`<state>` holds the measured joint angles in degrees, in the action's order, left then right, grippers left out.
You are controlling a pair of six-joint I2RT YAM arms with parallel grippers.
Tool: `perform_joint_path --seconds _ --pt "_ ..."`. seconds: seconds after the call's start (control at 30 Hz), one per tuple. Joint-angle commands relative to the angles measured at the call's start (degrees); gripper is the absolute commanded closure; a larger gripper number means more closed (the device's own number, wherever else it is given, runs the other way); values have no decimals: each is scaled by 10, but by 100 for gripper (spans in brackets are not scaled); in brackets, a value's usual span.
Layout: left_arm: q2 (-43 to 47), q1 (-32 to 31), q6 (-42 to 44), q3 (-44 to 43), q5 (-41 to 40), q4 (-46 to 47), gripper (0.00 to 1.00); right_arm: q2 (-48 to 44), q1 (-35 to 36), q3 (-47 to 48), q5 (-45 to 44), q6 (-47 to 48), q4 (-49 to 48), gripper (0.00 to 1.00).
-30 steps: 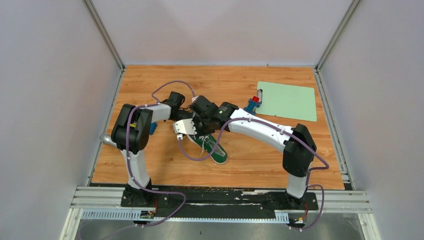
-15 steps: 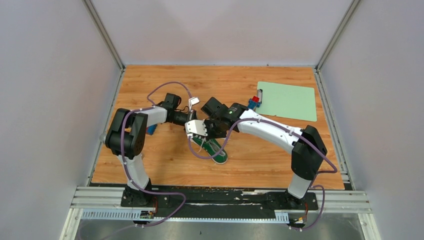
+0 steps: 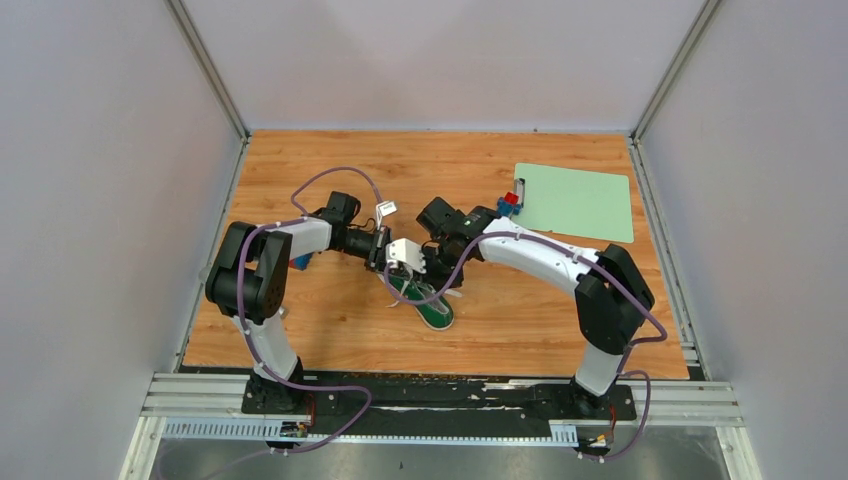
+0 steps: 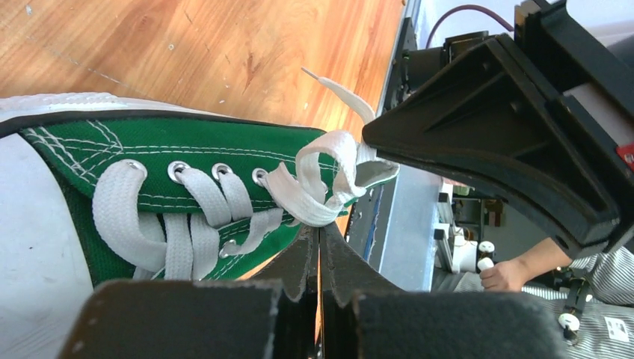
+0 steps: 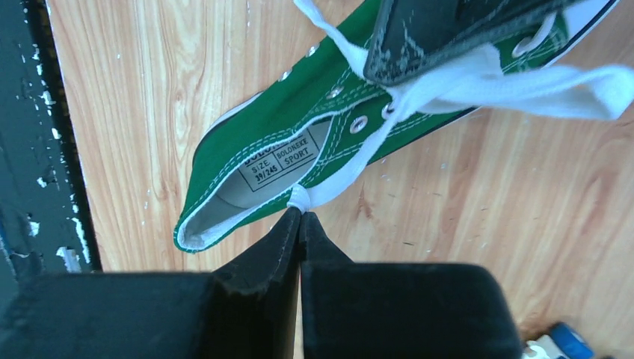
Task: Tie the shoes
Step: Wrap the shoelace around the shoelace.
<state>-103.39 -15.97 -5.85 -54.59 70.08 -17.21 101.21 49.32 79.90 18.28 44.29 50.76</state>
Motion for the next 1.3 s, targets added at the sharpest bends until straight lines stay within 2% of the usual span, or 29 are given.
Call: perform_joint_path --seconds 0.0,0.13,0.23,0.43,0.67,0.9,1.07,1.27 --pt "8 2 36 -10 -12 -23 100 11 -23 -12 68 -29 1 97" --pt "6 2 46 -12 -23 -28 100 10 -29 -18 89 -40 2 93" --pt "1 2 64 -15 -27 -44 100 11 -44 -19 109 -42 8 81" --pt "4 1 91 -16 -37 -58 100 -5 -126 -24 197 -44 35 72" --pt "-5 -2 107 -28 -41 -64 100 -4 -117 -90 208 0 45 72" --pt "-37 -3 173 -82 -54 -146 100 29 -85 -83 247 -50 5 72" --pt "-36 -2 191 -85 -63 -159 100 39 -89 -54 248 -69 3 73" --pt "-31 -3 203 -82 -69 -163 100 18 -100 -89 250 -80 -9 73"
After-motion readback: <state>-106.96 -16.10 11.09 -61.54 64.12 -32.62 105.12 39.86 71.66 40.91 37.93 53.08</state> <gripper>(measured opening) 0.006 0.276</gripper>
